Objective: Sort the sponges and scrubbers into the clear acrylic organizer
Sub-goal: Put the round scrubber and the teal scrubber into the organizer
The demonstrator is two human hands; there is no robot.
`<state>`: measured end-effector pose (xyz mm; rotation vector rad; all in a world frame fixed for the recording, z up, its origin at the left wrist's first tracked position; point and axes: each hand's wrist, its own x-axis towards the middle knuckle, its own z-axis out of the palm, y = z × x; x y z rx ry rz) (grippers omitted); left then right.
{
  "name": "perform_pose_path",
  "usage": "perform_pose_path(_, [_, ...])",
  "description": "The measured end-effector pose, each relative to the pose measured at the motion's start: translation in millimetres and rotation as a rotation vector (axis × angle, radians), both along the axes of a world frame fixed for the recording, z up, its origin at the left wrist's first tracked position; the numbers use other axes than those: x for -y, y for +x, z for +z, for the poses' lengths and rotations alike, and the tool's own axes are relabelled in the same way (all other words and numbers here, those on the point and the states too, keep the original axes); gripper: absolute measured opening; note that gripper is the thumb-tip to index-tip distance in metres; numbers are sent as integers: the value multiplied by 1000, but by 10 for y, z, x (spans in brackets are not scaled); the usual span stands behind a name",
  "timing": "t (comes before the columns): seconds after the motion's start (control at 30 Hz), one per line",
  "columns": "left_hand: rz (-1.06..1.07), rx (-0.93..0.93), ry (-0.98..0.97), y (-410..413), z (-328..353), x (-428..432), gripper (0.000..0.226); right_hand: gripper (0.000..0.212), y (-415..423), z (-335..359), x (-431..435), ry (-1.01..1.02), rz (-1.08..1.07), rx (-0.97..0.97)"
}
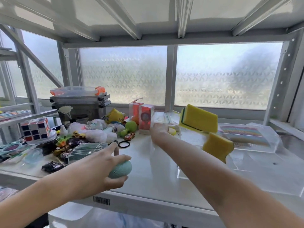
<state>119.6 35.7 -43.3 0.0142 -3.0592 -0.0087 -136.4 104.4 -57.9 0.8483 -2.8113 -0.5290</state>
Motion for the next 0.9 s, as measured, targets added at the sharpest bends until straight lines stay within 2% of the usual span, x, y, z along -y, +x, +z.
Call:
perform_pose_path(0.1, [-65, -92, 40, -86, 86, -17, 73, 39, 182, 319, -147, -223, 157, -93])
perform_pose_path(0.17, [-118, -219, 36, -234, 173, -48, 80, 31, 412, 629, -427, -369, 254, -197])
perform_pose_path(0.23, [-172, -348, 76, -404, 274, -155, 79, 22, 576, 954, -884, -513, 297, -214])
perform_pose_path(0.4, [-303, -550, 284, -849, 563, -825, 28, 17, 693, 1481, -2539, -816, 240, -164])
perform_pose_path(0.53, [-452, -477, 504, -1276, 683, -1526, 33, 14, 585, 1357, -3574, -936, 22, -225])
perform_pose_path(0.7, [-501, -332, 420, -1773, 468, -2311, 36, 11, 306, 910, -4004, -1033, -117, -123])
perform_pose_path(0.8, [-503, -242, 408, -1928, 292, -2496, 35, 7, 249, 722, -4027, -1086, -114, -43])
perform_pose_path(0.9, [-498, -232, 440, -2013, 266, -2530, 36, 11, 262, 661, -4061, -1143, -86, -2])
